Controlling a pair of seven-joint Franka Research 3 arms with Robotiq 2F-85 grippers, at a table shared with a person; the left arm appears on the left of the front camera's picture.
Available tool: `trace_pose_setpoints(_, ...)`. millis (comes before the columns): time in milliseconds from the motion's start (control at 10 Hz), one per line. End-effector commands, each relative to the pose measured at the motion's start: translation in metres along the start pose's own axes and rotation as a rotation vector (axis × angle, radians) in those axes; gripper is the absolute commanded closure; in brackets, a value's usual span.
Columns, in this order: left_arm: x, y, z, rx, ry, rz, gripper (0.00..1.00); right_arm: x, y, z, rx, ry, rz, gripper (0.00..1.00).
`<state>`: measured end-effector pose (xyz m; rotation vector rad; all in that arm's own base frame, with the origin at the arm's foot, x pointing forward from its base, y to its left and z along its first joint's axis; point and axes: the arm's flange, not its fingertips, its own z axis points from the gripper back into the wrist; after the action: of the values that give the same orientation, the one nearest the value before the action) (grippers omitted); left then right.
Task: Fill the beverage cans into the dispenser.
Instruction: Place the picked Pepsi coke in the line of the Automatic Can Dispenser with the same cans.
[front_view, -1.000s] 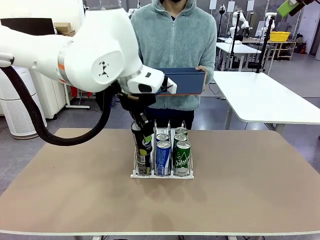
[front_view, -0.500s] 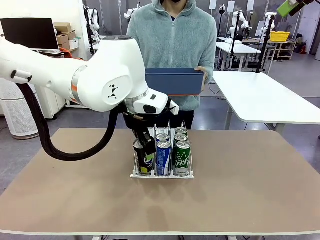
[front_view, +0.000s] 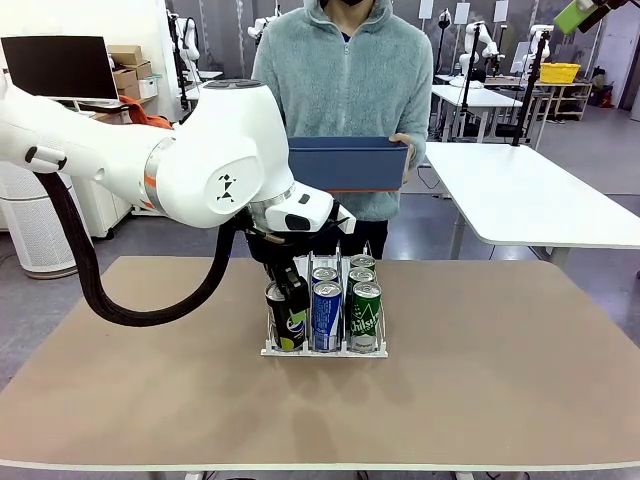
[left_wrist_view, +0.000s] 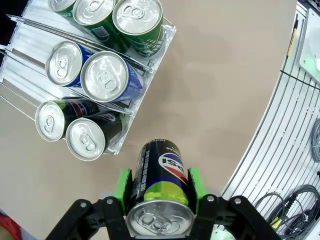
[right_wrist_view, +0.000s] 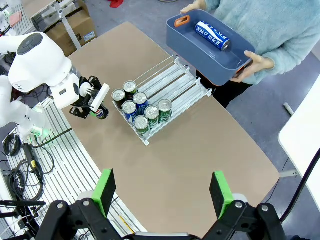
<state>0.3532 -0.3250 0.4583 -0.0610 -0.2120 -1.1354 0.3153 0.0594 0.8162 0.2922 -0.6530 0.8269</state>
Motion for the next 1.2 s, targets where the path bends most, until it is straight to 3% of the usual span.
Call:
trace_pose_setpoints(0,0.000,0.000,0.000,0.000,0.000,0.000,0.42,-0.003,0.002,-0.002,0.010,0.001,0.006,0.00)
trace_pose_setpoints(300,-0.009,0.019,-0.025,0.013,0.014,0.002,0.42,-0.003,0.002,-0.002,0.010,0.001,0.006,0.00)
trace_pose_setpoints(1100,-0.012,0.078,-0.040,0.022,-0.084,0.031,0.42,-0.003,0.002,-0.002,0.010,0.001,0.006,0.00)
